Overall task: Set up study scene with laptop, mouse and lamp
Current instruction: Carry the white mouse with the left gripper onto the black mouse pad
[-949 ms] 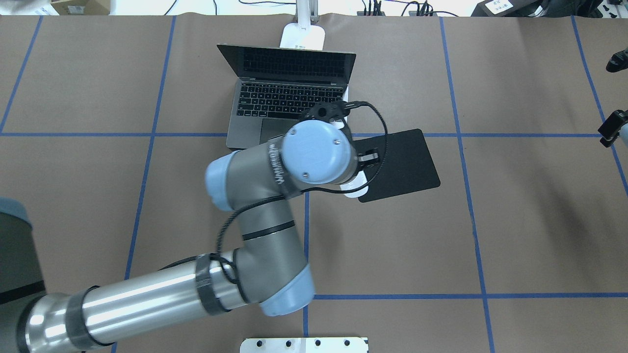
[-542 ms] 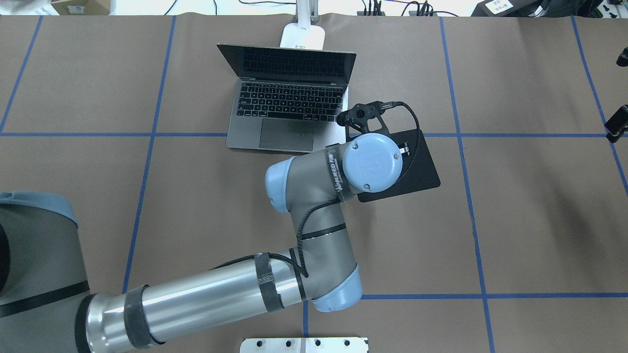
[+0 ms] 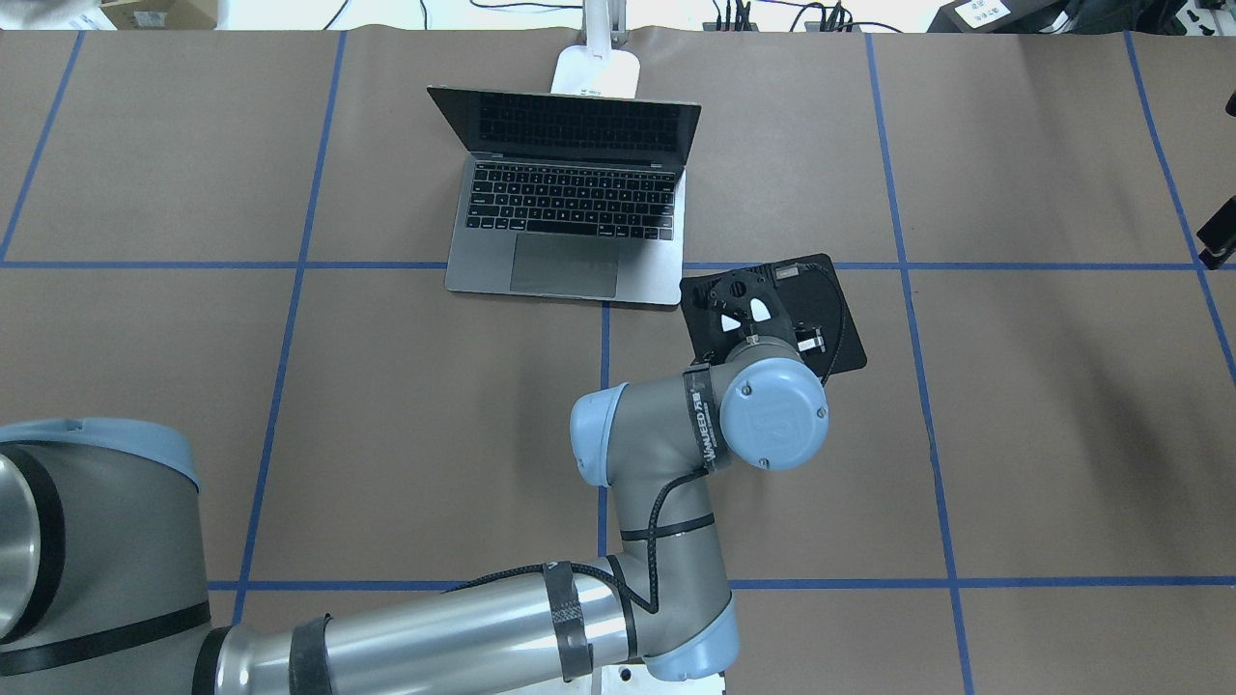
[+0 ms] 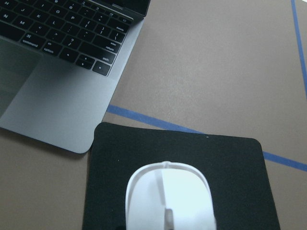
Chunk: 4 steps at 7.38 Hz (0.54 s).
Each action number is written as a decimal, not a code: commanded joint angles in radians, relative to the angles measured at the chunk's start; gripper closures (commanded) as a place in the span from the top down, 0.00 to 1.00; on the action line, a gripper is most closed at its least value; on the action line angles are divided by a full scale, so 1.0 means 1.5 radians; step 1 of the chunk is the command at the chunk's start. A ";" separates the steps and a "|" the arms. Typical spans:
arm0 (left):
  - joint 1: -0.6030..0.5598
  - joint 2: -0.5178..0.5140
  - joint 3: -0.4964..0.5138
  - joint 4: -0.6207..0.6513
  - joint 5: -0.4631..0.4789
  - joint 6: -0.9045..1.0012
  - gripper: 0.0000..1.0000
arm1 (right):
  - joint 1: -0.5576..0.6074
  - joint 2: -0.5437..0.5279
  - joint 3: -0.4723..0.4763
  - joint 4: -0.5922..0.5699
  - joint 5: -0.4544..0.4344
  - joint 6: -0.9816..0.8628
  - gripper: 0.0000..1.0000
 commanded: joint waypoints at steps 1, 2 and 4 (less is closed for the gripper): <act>0.008 -0.002 -0.002 -0.001 0.010 0.001 0.99 | 0.005 0.002 -0.001 0.001 0.001 0.001 1.00; 0.006 -0.001 -0.018 0.003 0.005 0.044 0.99 | 0.008 0.002 -0.002 0.009 0.001 0.010 1.00; -0.030 0.058 -0.167 0.104 -0.082 0.104 0.99 | 0.024 0.002 -0.002 0.014 0.012 0.013 1.00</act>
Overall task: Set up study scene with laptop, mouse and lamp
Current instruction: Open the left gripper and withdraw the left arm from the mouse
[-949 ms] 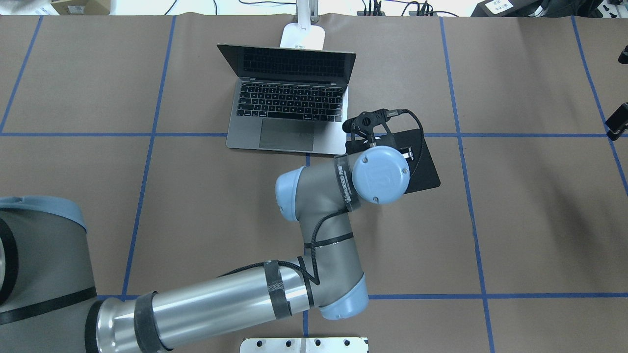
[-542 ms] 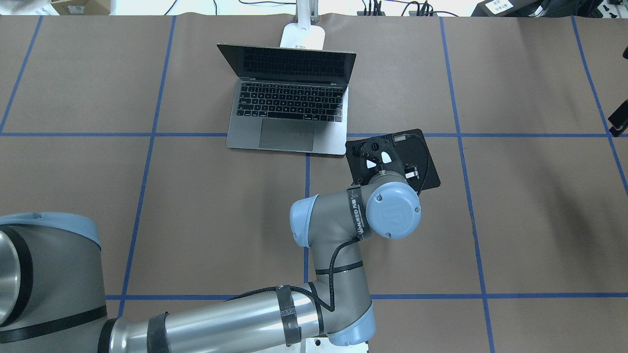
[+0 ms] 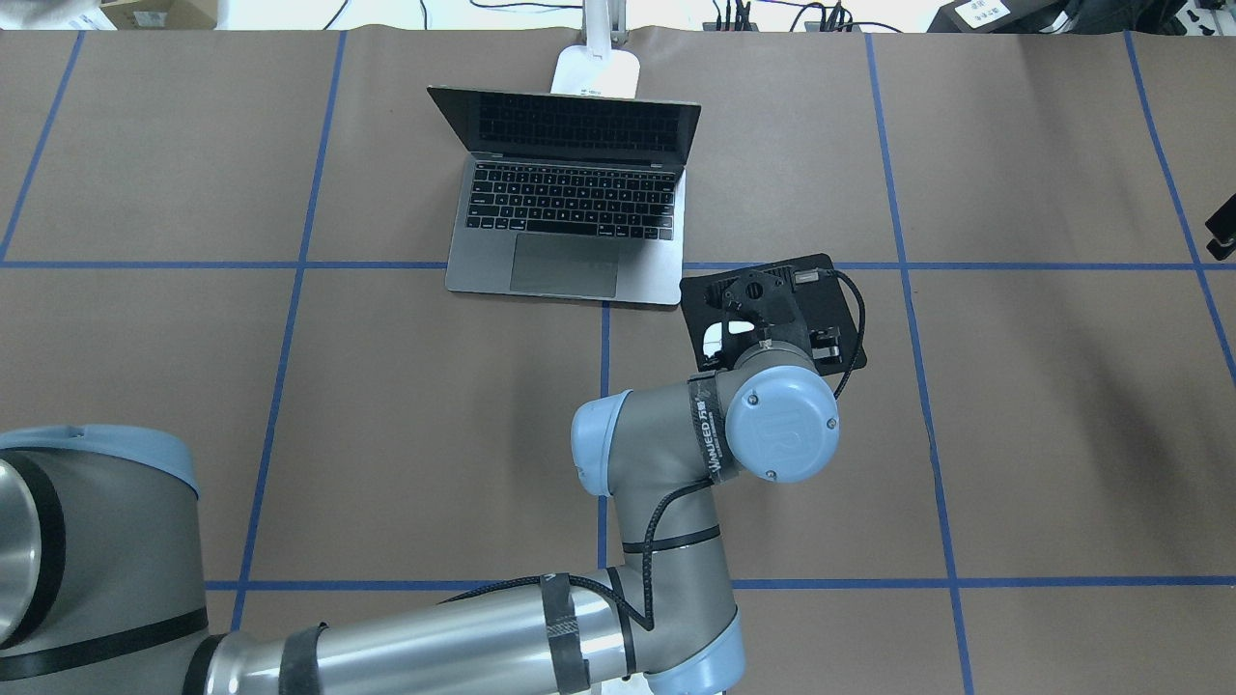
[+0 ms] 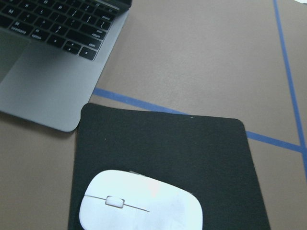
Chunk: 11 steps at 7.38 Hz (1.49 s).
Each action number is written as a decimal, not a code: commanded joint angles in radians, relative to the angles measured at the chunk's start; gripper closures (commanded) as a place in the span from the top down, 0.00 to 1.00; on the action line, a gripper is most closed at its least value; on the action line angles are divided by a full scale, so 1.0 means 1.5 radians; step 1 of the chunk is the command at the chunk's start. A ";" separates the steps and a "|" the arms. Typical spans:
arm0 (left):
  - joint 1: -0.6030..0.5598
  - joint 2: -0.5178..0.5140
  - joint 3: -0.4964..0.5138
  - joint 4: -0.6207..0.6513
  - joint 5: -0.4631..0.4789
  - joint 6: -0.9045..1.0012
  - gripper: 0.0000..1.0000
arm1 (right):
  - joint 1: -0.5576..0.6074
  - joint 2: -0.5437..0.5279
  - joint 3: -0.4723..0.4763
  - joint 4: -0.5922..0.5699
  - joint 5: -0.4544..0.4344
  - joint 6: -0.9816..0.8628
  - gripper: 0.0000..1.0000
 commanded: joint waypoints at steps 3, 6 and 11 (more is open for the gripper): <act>-0.128 0.207 -0.369 0.282 -0.228 0.150 0.99 | 0.027 -0.001 0.000 0.004 0.033 0.061 1.00; -0.320 0.287 -0.377 0.344 -0.407 0.350 0.99 | 0.081 -0.009 -0.003 0.005 0.046 0.055 1.00; -0.633 0.534 -0.359 0.265 -0.621 0.727 0.99 | 0.140 -0.019 -0.156 0.162 0.076 -0.022 1.00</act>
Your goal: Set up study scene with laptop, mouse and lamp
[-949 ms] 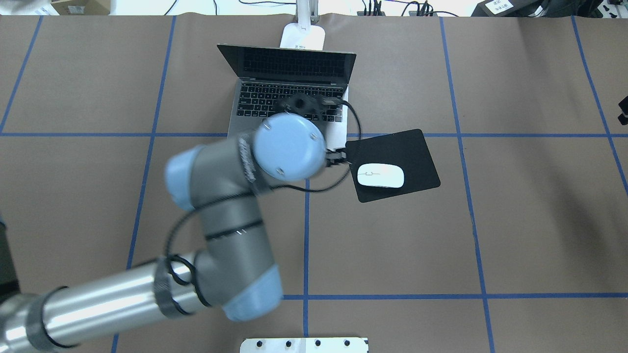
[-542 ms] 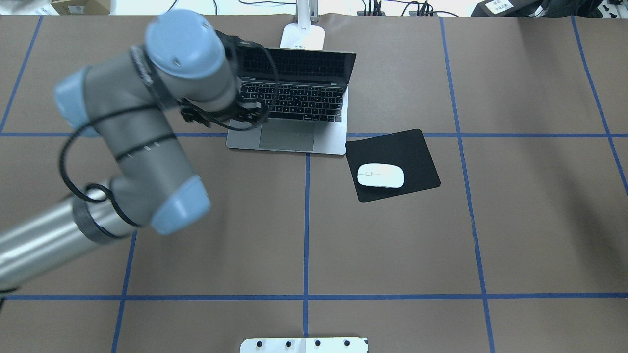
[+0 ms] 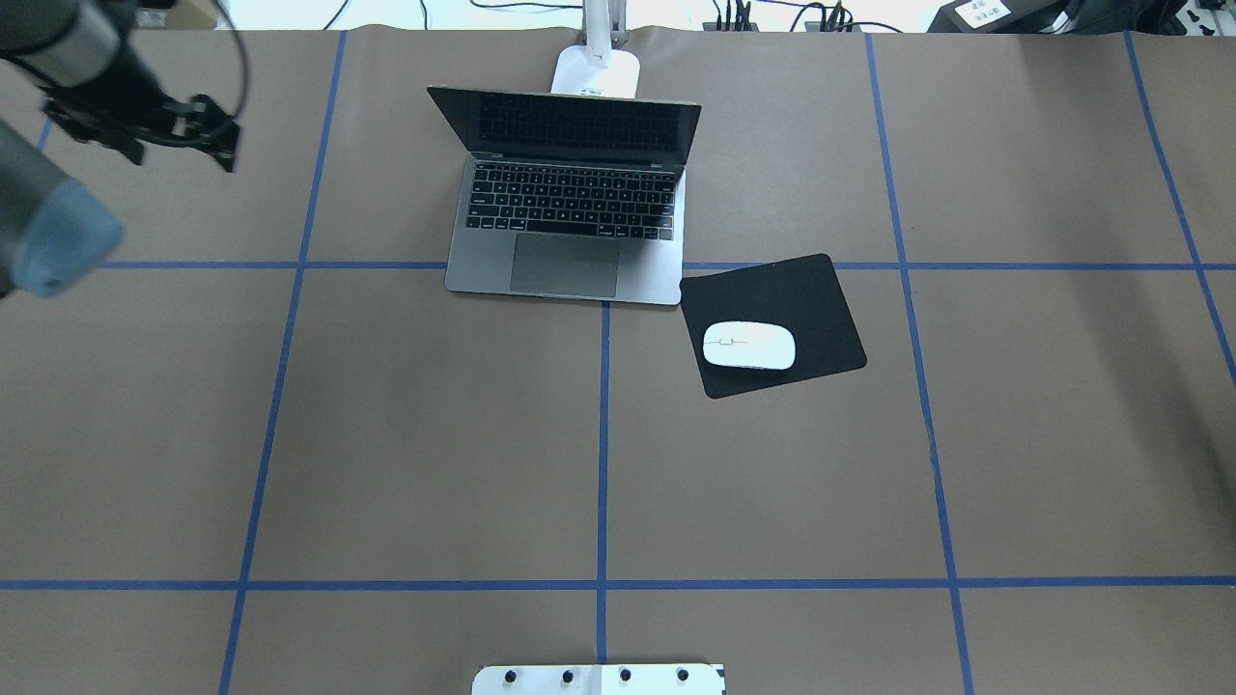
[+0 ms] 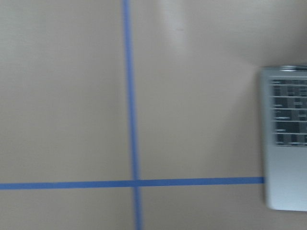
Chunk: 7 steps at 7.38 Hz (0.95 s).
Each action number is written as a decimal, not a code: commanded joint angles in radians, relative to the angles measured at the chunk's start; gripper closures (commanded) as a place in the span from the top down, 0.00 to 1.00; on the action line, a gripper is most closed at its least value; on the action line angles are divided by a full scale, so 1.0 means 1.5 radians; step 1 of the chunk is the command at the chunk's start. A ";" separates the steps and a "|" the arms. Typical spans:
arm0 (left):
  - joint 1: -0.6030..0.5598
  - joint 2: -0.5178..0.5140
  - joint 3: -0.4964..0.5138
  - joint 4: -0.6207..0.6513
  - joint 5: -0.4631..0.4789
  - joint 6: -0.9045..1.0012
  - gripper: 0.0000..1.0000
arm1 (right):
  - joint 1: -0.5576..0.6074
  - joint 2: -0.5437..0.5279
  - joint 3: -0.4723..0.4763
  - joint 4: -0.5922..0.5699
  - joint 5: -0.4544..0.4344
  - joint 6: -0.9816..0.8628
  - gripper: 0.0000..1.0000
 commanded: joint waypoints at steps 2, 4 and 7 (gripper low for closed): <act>-0.183 0.074 0.107 -0.012 -0.112 0.267 0.99 | 0.009 -0.006 -0.064 0.071 0.001 -0.008 1.00; -0.263 0.073 0.211 -0.014 -0.114 0.388 1.00 | 0.015 -0.015 -0.060 0.071 0.003 -0.006 1.00; -0.332 0.074 0.327 -0.038 -0.129 0.489 1.00 | 0.016 -0.021 -0.056 0.072 0.002 -0.002 1.00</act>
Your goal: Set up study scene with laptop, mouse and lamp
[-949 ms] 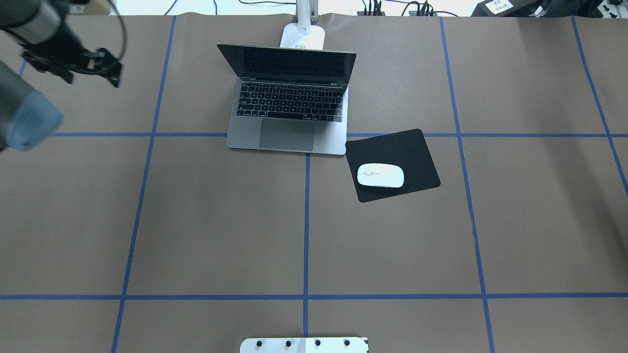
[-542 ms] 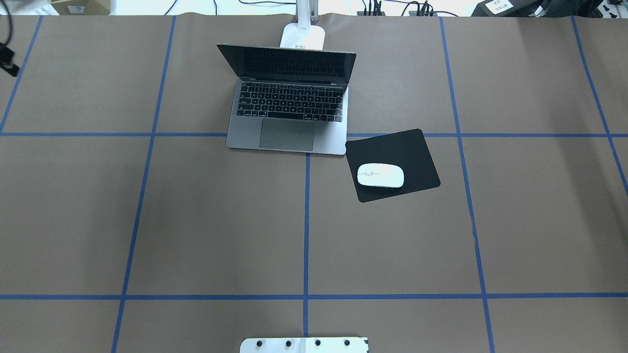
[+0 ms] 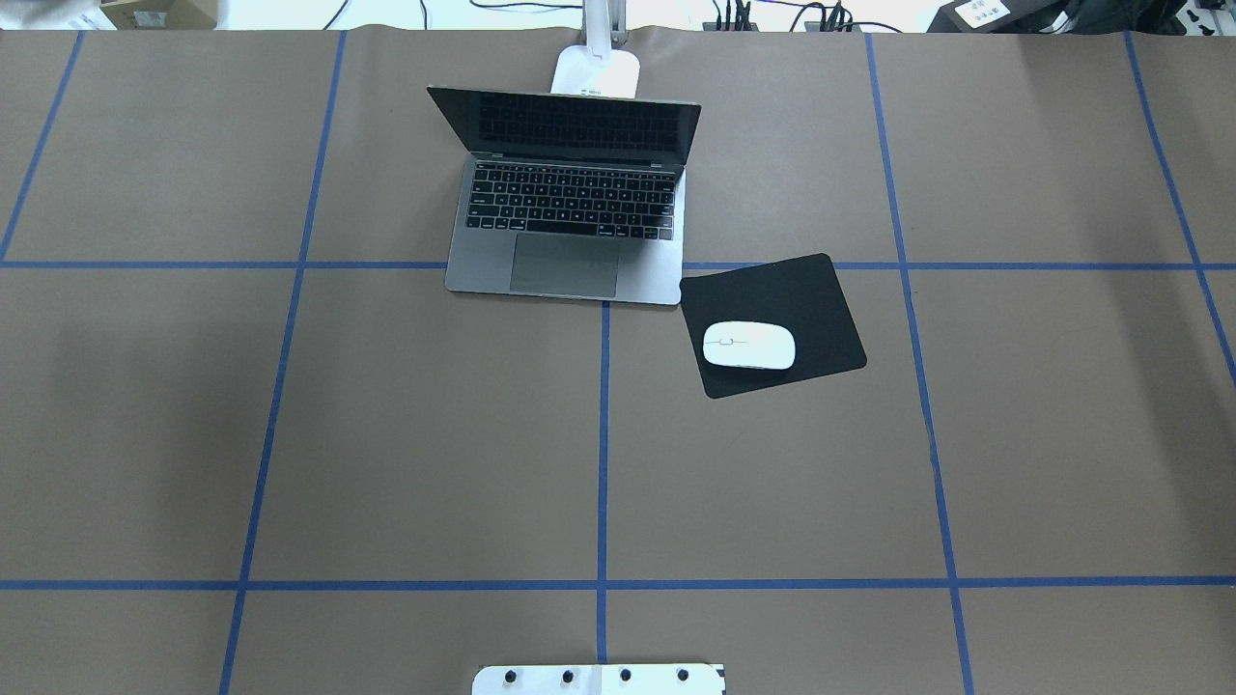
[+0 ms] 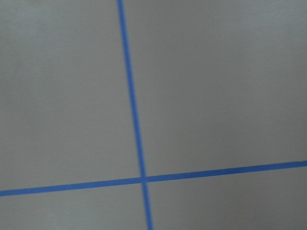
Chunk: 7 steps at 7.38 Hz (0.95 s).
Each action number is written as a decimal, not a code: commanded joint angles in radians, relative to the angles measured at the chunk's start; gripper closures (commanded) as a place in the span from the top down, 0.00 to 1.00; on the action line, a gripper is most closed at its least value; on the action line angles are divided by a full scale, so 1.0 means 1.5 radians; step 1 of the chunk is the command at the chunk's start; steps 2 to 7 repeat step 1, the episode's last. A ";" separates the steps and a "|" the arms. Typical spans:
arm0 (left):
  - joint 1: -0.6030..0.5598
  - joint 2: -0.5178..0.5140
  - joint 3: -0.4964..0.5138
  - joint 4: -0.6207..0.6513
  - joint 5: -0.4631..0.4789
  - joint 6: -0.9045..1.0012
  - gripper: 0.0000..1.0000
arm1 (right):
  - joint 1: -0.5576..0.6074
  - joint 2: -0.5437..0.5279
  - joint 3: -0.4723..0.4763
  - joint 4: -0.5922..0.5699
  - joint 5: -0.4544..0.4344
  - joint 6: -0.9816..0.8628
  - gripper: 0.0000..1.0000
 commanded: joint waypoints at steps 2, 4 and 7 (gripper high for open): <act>-0.025 0.000 0.039 -0.008 -0.004 0.039 0.99 | 0.004 -0.002 0.006 0.000 0.003 0.002 1.00; -0.025 0.000 0.039 -0.008 -0.004 0.039 0.99 | 0.004 -0.002 0.006 0.000 0.003 0.002 1.00; -0.025 0.000 0.039 -0.008 -0.004 0.039 0.99 | 0.004 -0.002 0.006 0.000 0.003 0.002 1.00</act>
